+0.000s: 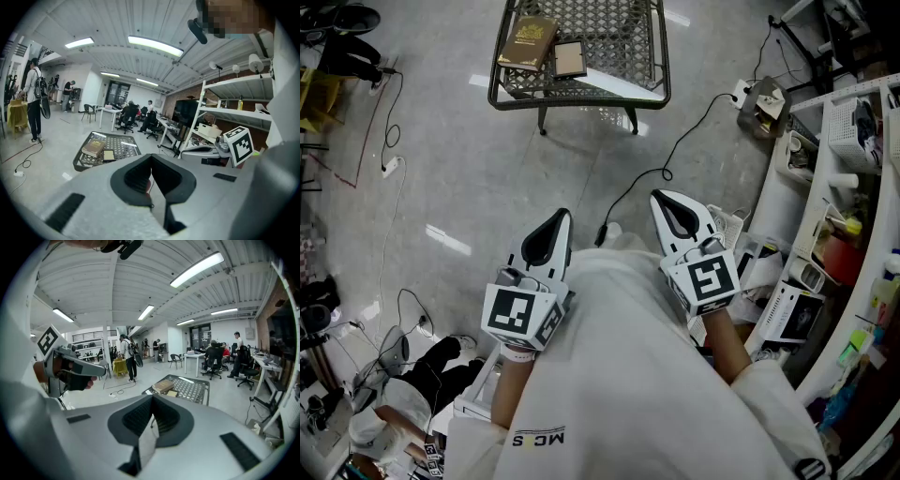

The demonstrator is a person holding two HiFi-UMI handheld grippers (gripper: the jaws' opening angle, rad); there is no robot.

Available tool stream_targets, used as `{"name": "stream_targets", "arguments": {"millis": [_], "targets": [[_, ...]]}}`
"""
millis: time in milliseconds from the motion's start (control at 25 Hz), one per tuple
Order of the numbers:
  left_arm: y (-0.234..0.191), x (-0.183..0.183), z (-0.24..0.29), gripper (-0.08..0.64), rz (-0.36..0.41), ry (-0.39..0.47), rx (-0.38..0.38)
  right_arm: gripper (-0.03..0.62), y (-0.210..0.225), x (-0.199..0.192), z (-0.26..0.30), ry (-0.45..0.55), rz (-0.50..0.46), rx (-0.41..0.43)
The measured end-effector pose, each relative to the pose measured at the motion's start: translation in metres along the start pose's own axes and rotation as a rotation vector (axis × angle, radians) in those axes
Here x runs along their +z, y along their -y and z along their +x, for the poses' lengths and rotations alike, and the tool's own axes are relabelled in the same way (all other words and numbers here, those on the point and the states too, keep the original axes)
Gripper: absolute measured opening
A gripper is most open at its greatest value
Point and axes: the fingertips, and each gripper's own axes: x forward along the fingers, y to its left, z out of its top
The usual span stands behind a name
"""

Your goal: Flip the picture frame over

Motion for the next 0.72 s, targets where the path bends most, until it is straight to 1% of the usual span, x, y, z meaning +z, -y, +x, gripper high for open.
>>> {"name": "stream_targets", "arguments": {"millis": [160, 280, 520, 600, 720], "targets": [[0.007, 0.007, -0.005, 0.025, -0.004, -0.006, -0.014, 0.017, -0.006, 0.008, -0.002, 0.004, 0.031, 0.007], [0.01, 0.009, -0.002, 0.025, 0.004, 0.003, -0.019, 0.017, -0.005, 0.009, -0.001, 0.01, 0.023, 0.008], [0.014, -0.001, 0.002, 0.025, -0.027, 0.006, -0.009, 0.017, -0.005, -0.002, -0.006, 0.0, -0.003, 0.014], [0.019, -0.006, 0.006, 0.025, -0.046, -0.002, -0.011, 0.017, -0.003, -0.005, -0.007, -0.006, -0.005, 0.026], [0.025, -0.009, 0.012, 0.025, -0.046, -0.021, -0.023, 0.017, 0.002, -0.002, -0.004, -0.007, -0.004, 0.035]]}}
